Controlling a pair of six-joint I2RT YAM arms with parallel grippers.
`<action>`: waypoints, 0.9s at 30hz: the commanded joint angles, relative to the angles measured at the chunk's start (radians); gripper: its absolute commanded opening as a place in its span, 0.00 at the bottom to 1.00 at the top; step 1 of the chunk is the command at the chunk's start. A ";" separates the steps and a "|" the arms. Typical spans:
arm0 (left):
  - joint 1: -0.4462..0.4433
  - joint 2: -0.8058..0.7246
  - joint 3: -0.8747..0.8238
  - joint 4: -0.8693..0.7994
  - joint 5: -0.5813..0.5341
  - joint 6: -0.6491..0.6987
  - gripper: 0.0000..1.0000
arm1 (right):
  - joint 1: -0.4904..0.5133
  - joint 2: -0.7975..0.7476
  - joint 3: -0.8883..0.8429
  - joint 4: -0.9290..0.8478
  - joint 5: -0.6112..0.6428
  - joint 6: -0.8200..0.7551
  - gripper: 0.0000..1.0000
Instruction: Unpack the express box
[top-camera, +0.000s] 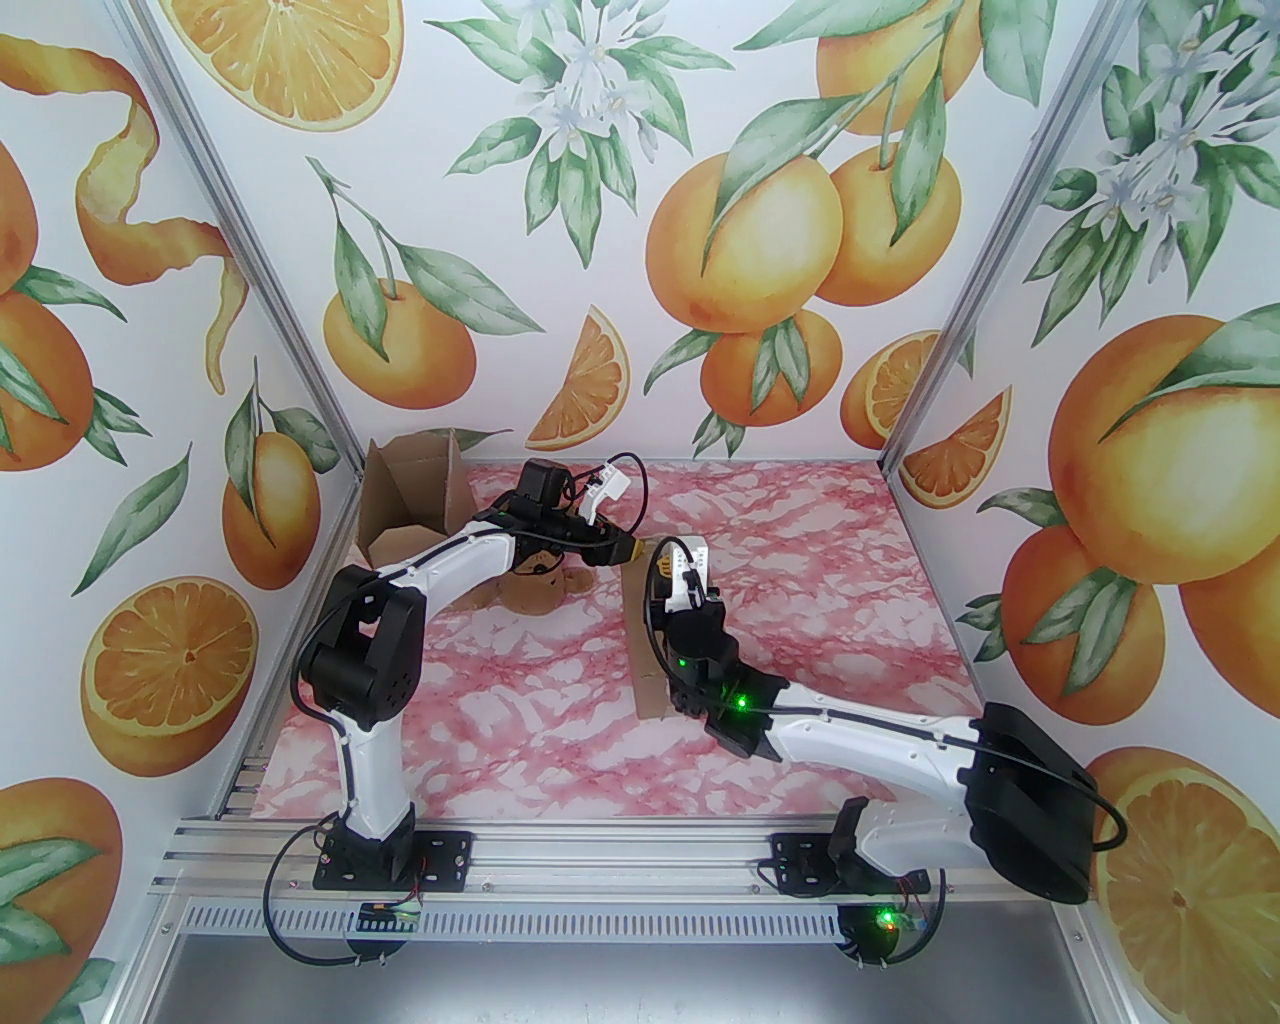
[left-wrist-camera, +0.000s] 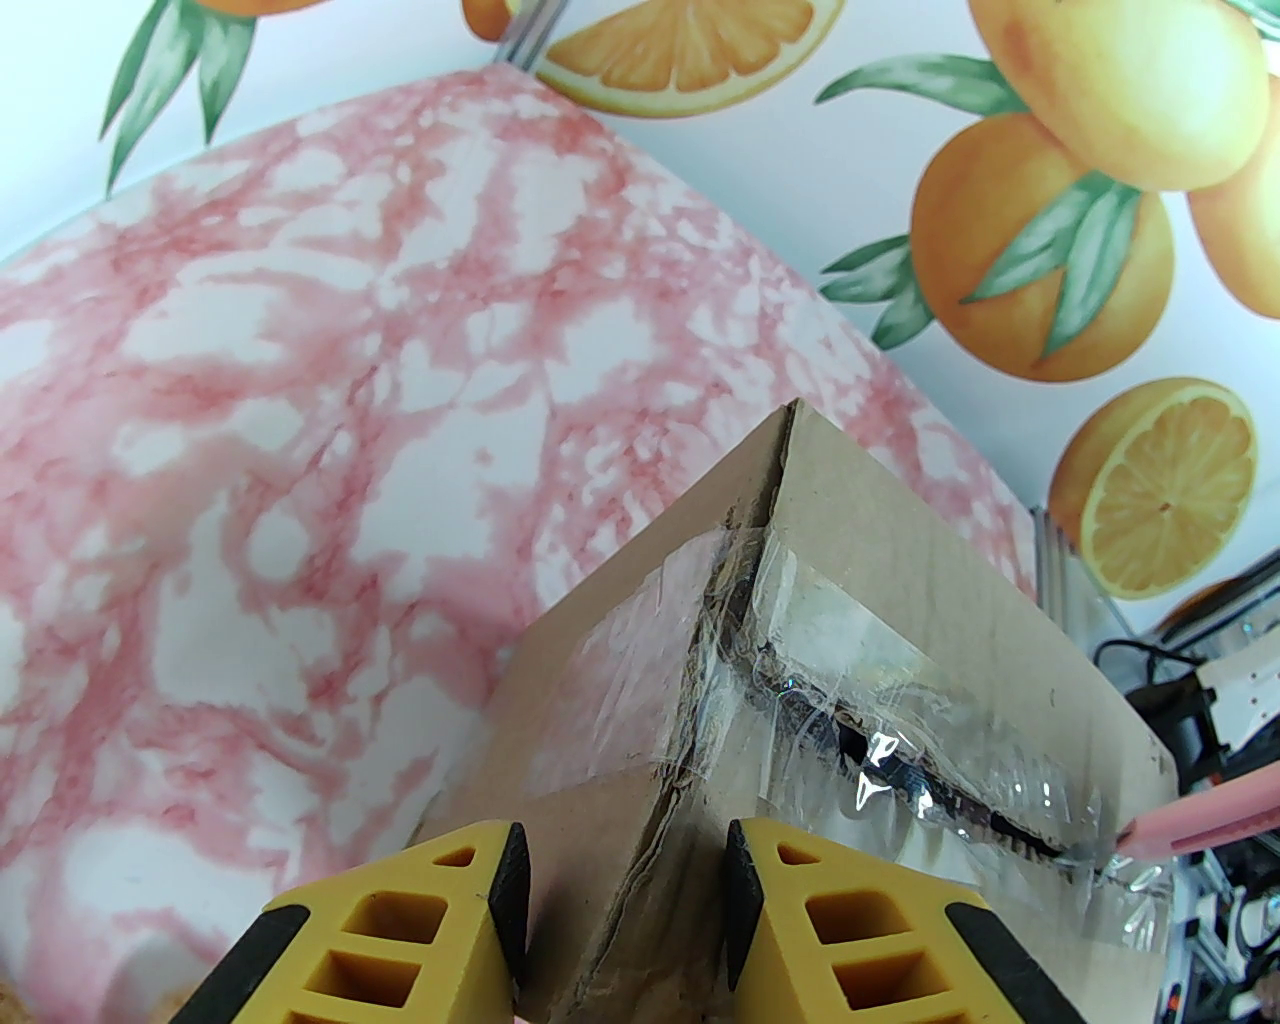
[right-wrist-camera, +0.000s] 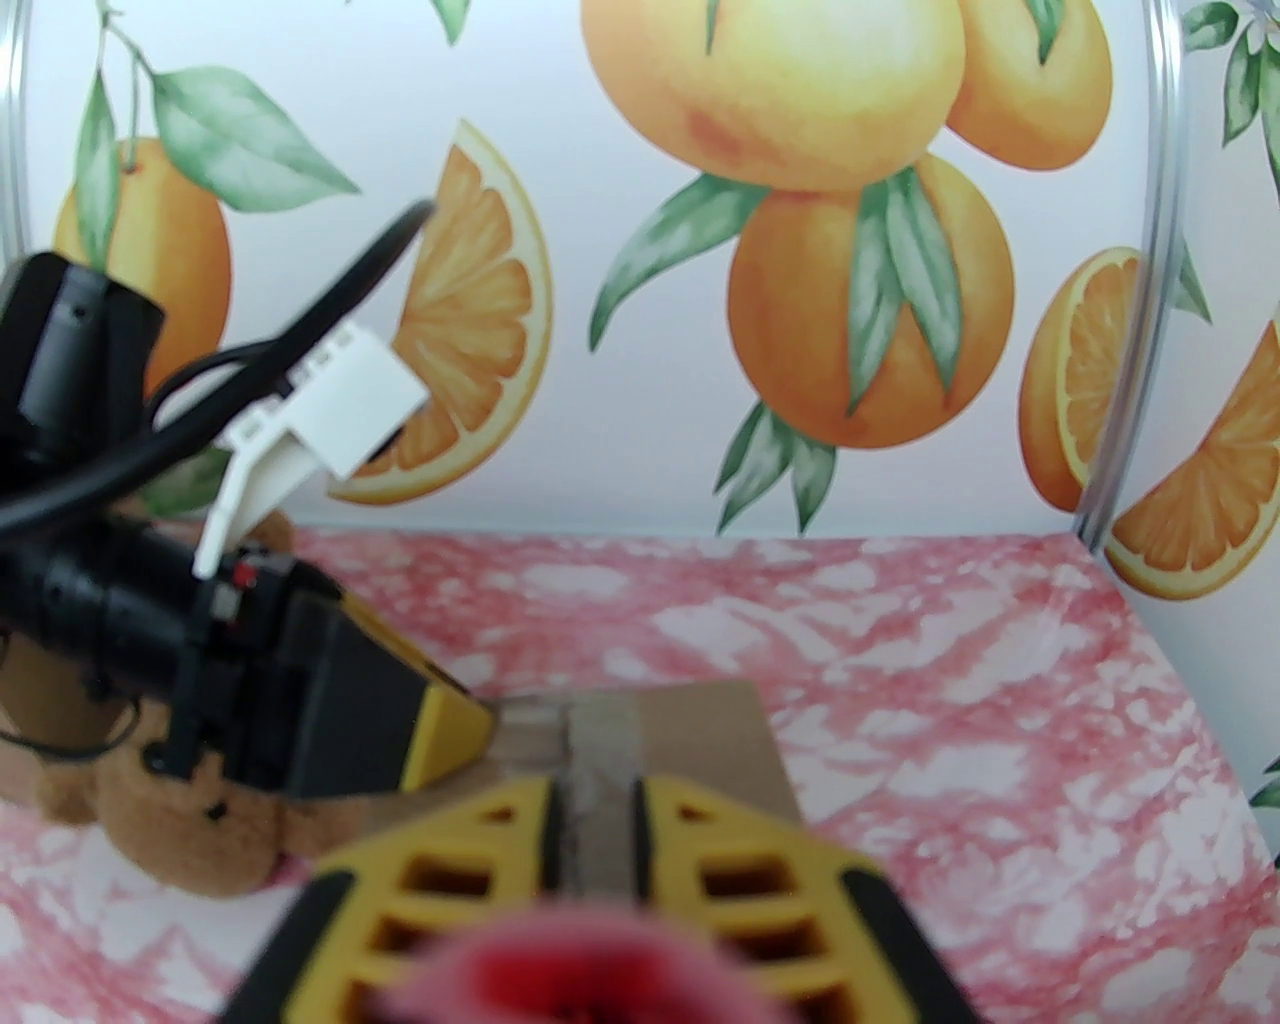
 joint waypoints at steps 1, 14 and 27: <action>0.013 -0.017 -0.027 -0.027 -0.094 -0.016 0.37 | 0.027 -0.028 -0.028 -0.044 0.038 0.021 0.00; 0.012 -0.029 -0.040 -0.018 -0.120 -0.039 0.36 | 0.071 -0.079 -0.044 -0.115 0.087 0.060 0.00; 0.013 -0.037 -0.054 -0.012 -0.157 -0.056 0.34 | 0.137 -0.127 -0.055 -0.191 0.169 0.101 0.00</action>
